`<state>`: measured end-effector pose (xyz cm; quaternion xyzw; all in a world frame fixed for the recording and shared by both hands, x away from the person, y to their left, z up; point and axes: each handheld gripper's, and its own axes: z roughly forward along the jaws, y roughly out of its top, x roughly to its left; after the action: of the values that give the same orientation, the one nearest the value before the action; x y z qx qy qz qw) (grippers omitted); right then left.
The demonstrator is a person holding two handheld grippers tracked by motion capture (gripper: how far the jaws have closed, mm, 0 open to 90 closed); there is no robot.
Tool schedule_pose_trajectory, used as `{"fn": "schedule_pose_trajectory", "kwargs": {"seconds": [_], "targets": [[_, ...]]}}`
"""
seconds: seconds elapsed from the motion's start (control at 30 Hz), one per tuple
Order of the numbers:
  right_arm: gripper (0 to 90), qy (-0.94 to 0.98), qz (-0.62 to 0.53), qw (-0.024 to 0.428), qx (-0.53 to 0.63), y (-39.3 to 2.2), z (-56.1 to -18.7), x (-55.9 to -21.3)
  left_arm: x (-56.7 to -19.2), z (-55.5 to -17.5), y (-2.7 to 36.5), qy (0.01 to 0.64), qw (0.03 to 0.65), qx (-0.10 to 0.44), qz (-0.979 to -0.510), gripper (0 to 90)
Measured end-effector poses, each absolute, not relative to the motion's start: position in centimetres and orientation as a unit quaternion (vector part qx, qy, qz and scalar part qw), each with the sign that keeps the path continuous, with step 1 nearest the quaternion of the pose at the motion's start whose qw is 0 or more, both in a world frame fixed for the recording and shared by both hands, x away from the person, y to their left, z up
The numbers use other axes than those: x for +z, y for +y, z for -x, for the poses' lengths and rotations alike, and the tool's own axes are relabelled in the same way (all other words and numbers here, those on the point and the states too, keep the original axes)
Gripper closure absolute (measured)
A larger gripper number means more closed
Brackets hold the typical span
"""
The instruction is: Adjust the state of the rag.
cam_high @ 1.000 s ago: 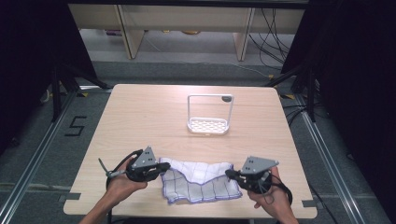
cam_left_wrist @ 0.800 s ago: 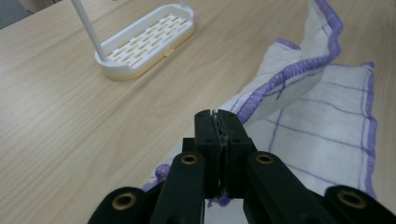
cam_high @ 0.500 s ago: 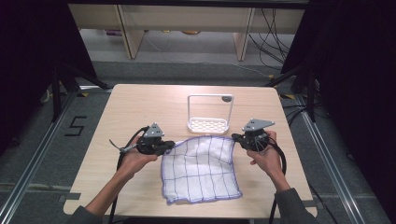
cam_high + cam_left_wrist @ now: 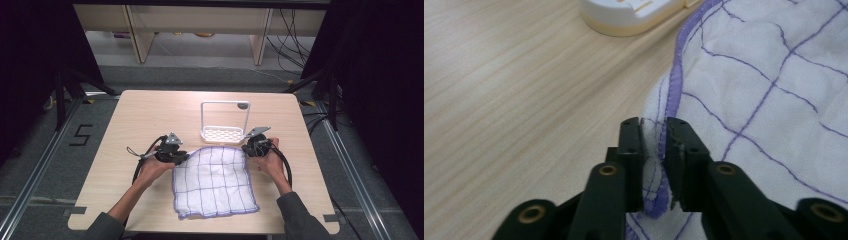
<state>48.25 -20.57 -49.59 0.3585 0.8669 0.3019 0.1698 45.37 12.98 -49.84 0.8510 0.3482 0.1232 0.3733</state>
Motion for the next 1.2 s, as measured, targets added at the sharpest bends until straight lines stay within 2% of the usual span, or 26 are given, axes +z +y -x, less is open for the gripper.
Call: {"fn": "schedule_pose_trajectory", "kwargs": {"seconds": [0.07, 0.1, 0.13, 0.33, 0.67, 0.8, 0.9, 1.0, 1.1, 1.2], "targets": [[71.6, 0.859, -0.382, 0.165, 0.298, -20.7, -48.0, -49.2, -49.6, -45.1, 13.2, 0.353, 0.378, 0.132, -0.846, 67.3], [70.2, 0.853, -0.386, 0.180, 0.303, -20.9, -48.0, -49.0, -49.4, -44.8, 13.5, 0.353, 0.388, 0.135, -0.841, 63.7], [70.2, 0.857, -0.365, 0.203, 0.301, -21.4, -47.9, -48.3, -49.3, -44.6, 13.7, 0.349, 0.396, 0.133, -0.839, 64.0], [63.8, 0.851, -0.361, 0.208, 0.320, -22.9, -44.1, -45.7, -48.3, -41.5, 14.9, 0.351, 0.421, 0.117, -0.828, 58.4], [61.5, 0.874, -0.311, 0.153, 0.340, -22.4, -34.2, -46.3, -48.9, -33.6, 15.4, 0.307, 0.430, 0.107, -0.843, 56.6], [61.2, 0.882, -0.291, 0.139, 0.344, -22.1, -32.6, -46.7, -49.0, -31.6, 15.3, 0.291, 0.431, 0.111, -0.847, 53.6], [61.2, 0.885, -0.289, 0.133, 0.339, -21.8, -31.7, -47.4, -49.5, -30.4, 14.7, 0.302, 0.445, 0.089, -0.838, 51.6], [61.3, 0.889, -0.295, 0.122, 0.328, -21.8, -31.1, -47.9, -49.7, -29.5, 14.3, 0.294, 0.438, 0.080, -0.846, 47.6], [60.8, 0.894, -0.289, 0.110, 0.323, -22.1, -30.7, -48.1, -49.9, -29.5, 14.1, 0.265, 0.407, 0.099, -0.868, 42.4], [62.0, 0.893, -0.288, 0.106, 0.328, -22.3, -30.7, -48.7, -50.3, -29.7, 13.8, 0.260, 0.398, 0.092, -0.875, 44.6]]}}
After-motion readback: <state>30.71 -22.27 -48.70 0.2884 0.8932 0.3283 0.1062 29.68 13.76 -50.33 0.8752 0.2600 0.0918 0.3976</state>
